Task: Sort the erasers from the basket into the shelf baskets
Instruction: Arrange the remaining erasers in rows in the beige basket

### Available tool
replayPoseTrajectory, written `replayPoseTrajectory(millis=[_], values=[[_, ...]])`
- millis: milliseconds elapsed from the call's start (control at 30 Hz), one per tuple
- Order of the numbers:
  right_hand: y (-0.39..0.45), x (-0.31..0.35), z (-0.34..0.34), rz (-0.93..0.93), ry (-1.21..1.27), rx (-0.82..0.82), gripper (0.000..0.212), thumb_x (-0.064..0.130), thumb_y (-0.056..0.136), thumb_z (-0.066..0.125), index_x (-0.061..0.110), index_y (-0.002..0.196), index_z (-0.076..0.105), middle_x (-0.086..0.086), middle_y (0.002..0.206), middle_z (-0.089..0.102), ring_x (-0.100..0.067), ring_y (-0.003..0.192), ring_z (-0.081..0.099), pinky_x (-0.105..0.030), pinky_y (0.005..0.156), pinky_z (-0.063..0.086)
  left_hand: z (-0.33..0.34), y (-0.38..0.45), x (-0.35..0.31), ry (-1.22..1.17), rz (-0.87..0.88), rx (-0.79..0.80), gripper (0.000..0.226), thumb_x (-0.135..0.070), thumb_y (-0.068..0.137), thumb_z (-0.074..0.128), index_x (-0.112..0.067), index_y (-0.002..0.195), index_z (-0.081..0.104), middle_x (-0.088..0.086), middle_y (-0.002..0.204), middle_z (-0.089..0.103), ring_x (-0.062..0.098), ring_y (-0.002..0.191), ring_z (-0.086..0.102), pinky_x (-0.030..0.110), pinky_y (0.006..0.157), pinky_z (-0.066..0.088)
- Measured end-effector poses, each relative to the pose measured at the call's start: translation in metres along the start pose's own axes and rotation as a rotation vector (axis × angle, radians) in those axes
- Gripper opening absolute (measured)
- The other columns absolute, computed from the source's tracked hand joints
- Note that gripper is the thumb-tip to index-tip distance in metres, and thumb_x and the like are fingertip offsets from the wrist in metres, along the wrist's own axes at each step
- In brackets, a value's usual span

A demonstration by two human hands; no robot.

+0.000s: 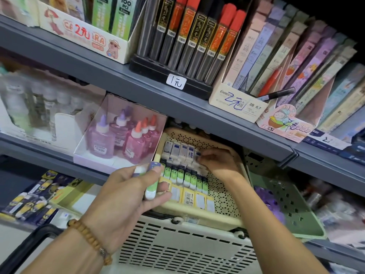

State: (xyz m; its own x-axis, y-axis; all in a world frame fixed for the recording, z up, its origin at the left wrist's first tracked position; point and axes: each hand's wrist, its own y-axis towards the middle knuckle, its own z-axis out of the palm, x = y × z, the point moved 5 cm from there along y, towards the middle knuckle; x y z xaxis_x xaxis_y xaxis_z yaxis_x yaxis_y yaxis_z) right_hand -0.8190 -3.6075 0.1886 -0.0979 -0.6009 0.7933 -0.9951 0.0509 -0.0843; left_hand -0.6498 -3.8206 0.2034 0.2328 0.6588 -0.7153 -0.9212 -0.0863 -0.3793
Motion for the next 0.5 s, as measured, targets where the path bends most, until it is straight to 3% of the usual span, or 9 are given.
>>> replayPoseTrajectory(millis=[67,167,267,333,400,500], values=[[-0.009,0.006,0.002,-0.065,-0.165,0.109,0.012,0.027,0.082,0.078,0.035,0.082,0.068,0.020,0.096,0.068,0.003,0.084,0.062,-0.009,0.072,0.044,0.001,0.000,0.000,0.048,0.003,0.021,0.018,-0.011,0.080,0.069,0.000,0.094,0.072,0.017,0.108,0.070,0.026,0.076,0.073,0.031,0.056,0.060],[-0.026,0.021,-0.001,-0.123,-0.232,0.083,0.016,0.019,0.089,0.069,0.035,0.087,0.067,0.014,0.102,0.070,-0.008,0.096,0.063,-0.018,0.085,0.044,0.002,-0.002,0.001,0.118,0.017,0.017,0.034,-0.019,0.063,0.075,-0.002,0.093,0.072,0.016,0.095,0.073,0.027,0.072,0.074,0.026,0.051,0.057],[-0.062,0.042,-0.001,-0.197,0.024,0.093,0.012,0.027,0.090,0.065,0.034,0.085,0.072,0.015,0.085,0.073,-0.012,0.085,0.067,-0.022,0.072,0.050,0.002,-0.003,0.000,0.152,0.044,0.003,0.036,-0.019,0.055,0.078,-0.004,0.088,0.074,0.016,0.085,0.075,0.029,0.072,0.074,0.024,0.052,0.057],[-0.097,0.060,0.010,-0.281,0.254,0.284,0.013,0.033,0.091,0.063,0.033,0.094,0.076,0.004,0.089,0.075,-0.014,0.078,0.067,-0.024,0.063,0.052,0.003,-0.002,-0.001,0.182,0.066,0.008,0.038,-0.018,0.053,0.079,-0.004,0.087,0.074,0.017,0.081,0.075,0.027,0.072,0.074,0.023,0.054,0.057],[-0.123,0.074,0.019,-0.383,0.331,0.432,0.014,0.021,0.092,0.064,0.023,0.098,0.077,-0.002,0.086,0.074,-0.014,0.072,0.068,-0.022,0.059,0.052,0.004,-0.003,-0.002,0.207,0.071,0.042,0.042,-0.014,0.053,0.079,-0.002,0.093,0.071,0.018,0.081,0.075,0.026,0.073,0.074,0.022,0.058,0.058],[-0.130,0.078,0.018,-0.376,0.313,0.413,0.013,0.000,0.089,0.066,0.009,0.094,0.074,-0.001,0.073,0.072,-0.012,0.064,0.066,-0.020,0.059,0.052,0.008,-0.005,-0.002,0.146,0.044,0.099,0.033,0.006,0.069,0.074,0.002,0.101,0.067,0.019,0.086,0.075,0.028,0.080,0.074,0.023,0.066,0.059]])
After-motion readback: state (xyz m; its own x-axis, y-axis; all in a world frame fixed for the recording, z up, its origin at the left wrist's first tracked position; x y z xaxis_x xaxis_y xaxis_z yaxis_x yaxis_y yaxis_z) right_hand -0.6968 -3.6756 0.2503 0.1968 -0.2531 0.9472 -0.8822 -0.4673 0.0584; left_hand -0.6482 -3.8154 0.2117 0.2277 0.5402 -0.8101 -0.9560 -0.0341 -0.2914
